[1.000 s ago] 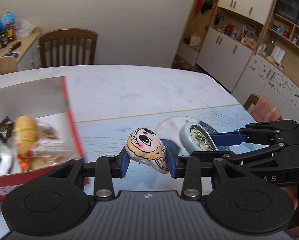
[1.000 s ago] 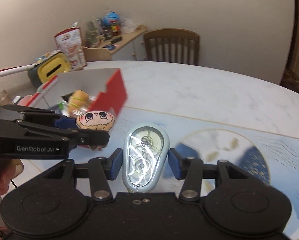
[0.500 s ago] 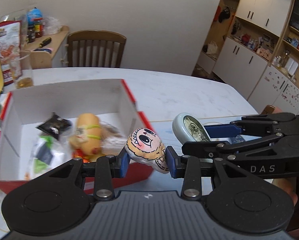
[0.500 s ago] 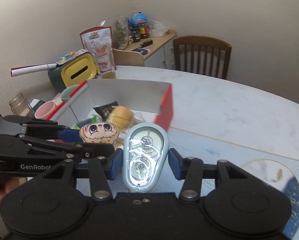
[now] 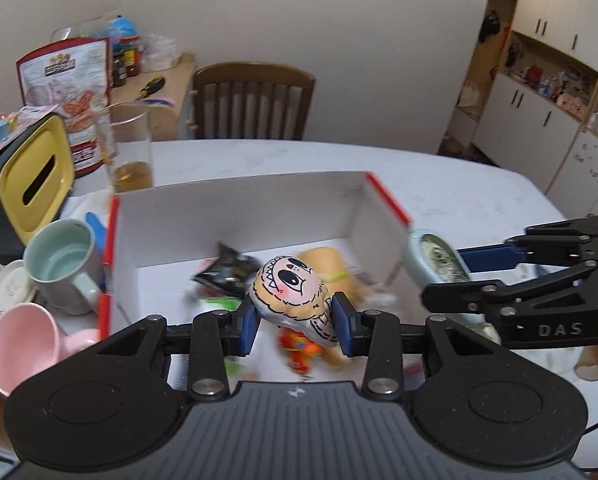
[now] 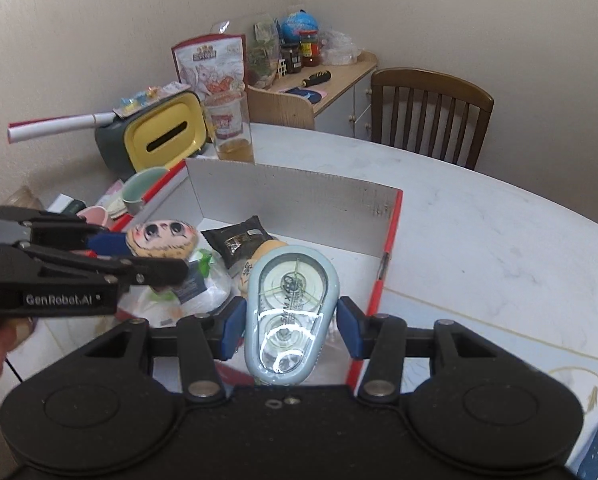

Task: Organize objects
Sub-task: 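Carry the plush and tape case over the red shoebox with both grippers, then open both grippers to drop the plush and tape case in the box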

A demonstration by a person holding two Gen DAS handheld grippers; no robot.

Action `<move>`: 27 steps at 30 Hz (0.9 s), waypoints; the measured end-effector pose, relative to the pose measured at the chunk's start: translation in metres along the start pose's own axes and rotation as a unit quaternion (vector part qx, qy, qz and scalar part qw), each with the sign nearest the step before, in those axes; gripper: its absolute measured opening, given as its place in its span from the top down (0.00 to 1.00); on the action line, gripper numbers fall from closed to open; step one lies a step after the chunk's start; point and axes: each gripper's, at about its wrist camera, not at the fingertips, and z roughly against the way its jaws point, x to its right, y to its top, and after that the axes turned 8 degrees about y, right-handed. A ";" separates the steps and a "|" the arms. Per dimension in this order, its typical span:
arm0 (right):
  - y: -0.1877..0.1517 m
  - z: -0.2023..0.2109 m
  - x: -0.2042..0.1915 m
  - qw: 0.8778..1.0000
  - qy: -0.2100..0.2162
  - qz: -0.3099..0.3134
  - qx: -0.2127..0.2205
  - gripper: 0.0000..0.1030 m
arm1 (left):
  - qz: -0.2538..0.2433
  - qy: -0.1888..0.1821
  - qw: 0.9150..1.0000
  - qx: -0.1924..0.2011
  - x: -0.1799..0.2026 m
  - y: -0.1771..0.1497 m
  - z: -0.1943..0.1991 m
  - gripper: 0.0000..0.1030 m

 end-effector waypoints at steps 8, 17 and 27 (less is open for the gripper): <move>0.004 -0.036 -0.004 0.999 -0.022 0.023 -0.028 0.53 | -0.014 0.026 0.999 -0.029 -0.018 0.004 -0.042 0.64; -0.002 -0.057 -0.004 0.997 -0.044 0.040 -0.050 0.53 | -0.044 0.023 0.997 -0.061 -0.007 0.008 -0.076 0.64; -0.005 -0.059 -0.003 0.996 -0.052 0.047 -0.052 0.53 | -0.083 0.022 0.992 -0.096 0.005 0.009 -0.093 0.62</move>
